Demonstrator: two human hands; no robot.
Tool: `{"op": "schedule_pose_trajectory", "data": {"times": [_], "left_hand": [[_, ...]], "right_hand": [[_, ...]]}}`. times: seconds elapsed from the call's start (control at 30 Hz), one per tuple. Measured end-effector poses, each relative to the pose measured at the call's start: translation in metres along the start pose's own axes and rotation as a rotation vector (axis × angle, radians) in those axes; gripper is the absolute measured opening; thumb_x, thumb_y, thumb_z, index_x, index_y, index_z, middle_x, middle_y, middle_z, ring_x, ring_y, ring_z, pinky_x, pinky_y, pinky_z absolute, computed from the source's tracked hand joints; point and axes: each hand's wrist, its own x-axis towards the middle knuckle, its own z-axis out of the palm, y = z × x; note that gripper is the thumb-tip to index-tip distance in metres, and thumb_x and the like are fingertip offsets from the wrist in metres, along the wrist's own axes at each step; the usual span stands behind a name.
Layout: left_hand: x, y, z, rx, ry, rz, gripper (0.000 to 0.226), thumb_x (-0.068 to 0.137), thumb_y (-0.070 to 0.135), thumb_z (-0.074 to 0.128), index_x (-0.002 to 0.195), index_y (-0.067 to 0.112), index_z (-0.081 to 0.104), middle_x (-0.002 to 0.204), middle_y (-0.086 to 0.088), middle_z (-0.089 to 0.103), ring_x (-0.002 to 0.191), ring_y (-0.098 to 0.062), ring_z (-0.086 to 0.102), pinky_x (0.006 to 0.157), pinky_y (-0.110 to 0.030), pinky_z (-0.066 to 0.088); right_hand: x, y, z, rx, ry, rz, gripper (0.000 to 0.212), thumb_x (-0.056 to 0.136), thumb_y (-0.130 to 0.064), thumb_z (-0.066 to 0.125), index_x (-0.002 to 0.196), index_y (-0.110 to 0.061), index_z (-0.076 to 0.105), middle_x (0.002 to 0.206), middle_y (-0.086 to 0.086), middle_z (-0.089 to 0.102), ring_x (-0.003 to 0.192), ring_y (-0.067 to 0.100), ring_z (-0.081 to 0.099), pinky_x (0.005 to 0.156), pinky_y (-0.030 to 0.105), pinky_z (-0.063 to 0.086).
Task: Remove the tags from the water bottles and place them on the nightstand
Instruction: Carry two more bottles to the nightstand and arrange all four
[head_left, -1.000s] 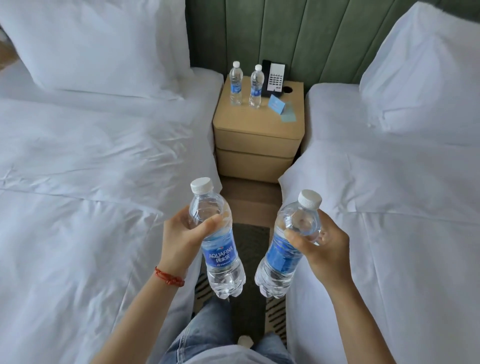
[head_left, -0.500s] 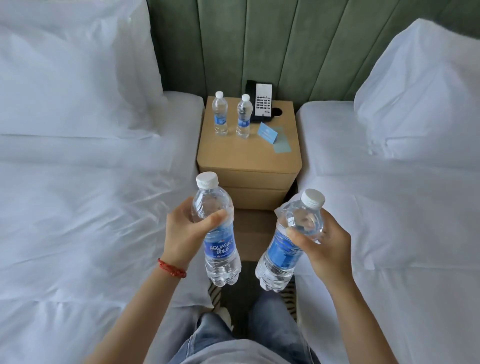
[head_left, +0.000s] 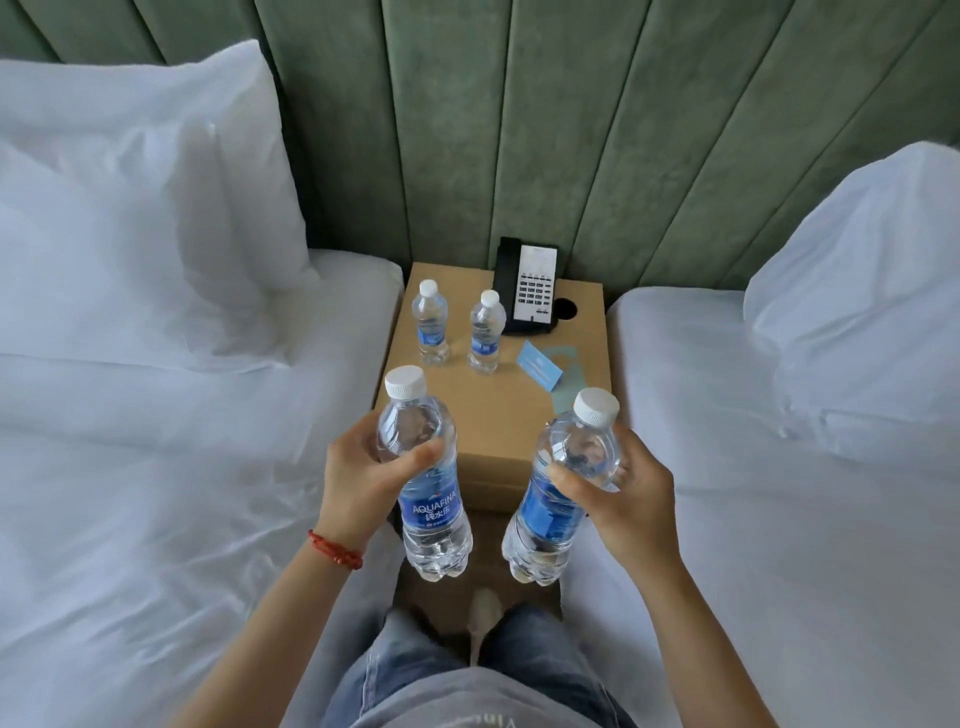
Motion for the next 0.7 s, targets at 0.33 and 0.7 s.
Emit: {"op": "schedule_pose_trajectory", "data": {"times": [0.33,0.7], "left_hand": [[0.133,-0.036,0.003,0.098,-0.001,-0.063,0.035,0.065,0.009,0.079,0.097,0.011,0.065,0.083,0.006,0.073,0.079,-0.006,0.068,0.063,-0.014,0.052],[0.234,-0.098,-0.008,0.303,-0.075,-0.254,0.057,0.056,0.022,0.087,0.101,0.022,0.053,0.09,0.009,0.063,0.081,-0.001,0.062,0.068,-0.017,0.049]], "right_hand": [[0.126,0.017,0.033,-0.125,0.04,0.101,0.061,0.056,-0.042,0.08,0.112,-0.027,0.061,0.094,-0.011,0.069,0.09,0.003,0.063,0.075,0.024,0.055],[0.201,0.061,0.087,-0.165,0.13,0.267,0.057,0.054,-0.041,0.079,0.106,-0.025,0.06,0.089,-0.014,0.068,0.087,0.007,0.064,0.077,0.042,0.056]]}}
